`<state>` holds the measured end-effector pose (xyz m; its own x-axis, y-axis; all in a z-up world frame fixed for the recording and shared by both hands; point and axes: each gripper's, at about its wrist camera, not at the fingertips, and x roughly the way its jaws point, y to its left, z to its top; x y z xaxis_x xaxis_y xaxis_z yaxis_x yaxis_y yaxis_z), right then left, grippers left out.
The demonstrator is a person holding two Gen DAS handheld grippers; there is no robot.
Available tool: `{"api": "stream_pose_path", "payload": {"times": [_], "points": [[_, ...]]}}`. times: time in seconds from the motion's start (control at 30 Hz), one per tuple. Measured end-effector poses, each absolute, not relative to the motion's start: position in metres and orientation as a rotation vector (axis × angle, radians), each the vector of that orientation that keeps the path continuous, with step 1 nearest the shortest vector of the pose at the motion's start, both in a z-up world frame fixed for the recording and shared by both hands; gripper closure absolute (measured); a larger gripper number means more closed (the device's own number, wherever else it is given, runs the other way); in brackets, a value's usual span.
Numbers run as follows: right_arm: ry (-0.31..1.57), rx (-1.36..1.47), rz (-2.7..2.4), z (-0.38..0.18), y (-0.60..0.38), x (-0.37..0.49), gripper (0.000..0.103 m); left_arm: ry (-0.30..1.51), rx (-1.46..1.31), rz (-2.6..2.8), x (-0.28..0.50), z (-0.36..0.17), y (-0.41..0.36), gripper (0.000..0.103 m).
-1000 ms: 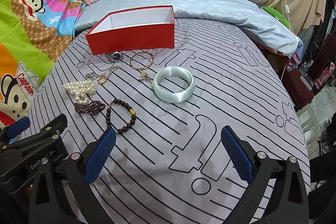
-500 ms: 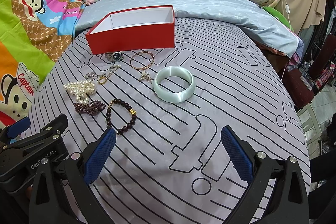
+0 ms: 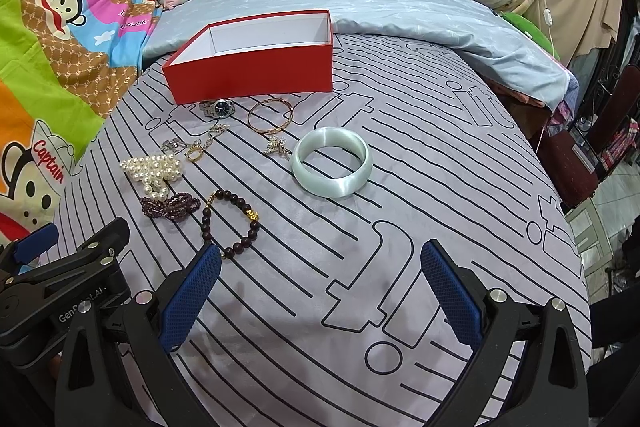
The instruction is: Organize jewelry
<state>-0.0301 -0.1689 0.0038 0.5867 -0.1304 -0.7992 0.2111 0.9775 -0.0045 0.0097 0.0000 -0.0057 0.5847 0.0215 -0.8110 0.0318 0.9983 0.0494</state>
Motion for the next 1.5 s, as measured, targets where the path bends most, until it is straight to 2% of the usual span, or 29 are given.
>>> {"api": "stream_pose_path", "payload": {"times": [0.57, 0.73, 0.83, 0.93, 1.17, 1.27, 1.5], "points": [[0.933, 0.136, -0.236, -0.012, -0.209, 0.015, 0.005, 0.97, 0.022, 0.048, 0.045, -0.021, 0.026, 0.012], [0.922, 0.146, -0.243, -0.011, -0.219, 0.035, 0.009, 0.985, 0.006, 0.062, 0.058, -0.026, 0.03, 0.012], [0.927, 0.16, -0.247, -0.014, -0.226, 0.046, 0.014, 0.988, -0.001, 0.056, 0.067, -0.027, 0.028, 0.012], [0.945, 0.169, -0.243, -0.02, -0.229, 0.055, 0.023, 0.992, -0.003, 0.039, 0.074, -0.027, 0.021, 0.012], [1.0, 0.167, -0.236, -0.039, -0.232, 0.068, 0.052, 1.015, -0.022, -0.007, 0.092, -0.033, 0.0, 0.012], [1.018, 0.182, -0.232, -0.046, -0.235, 0.07, 0.061, 1.02, -0.041, 0.0, 0.102, -0.036, -0.004, 0.012], [1.021, 0.182, -0.217, -0.05, -0.233, 0.073, 0.066, 1.085, -0.109, 0.065, 0.126, -0.051, -0.003, 0.012]]}}
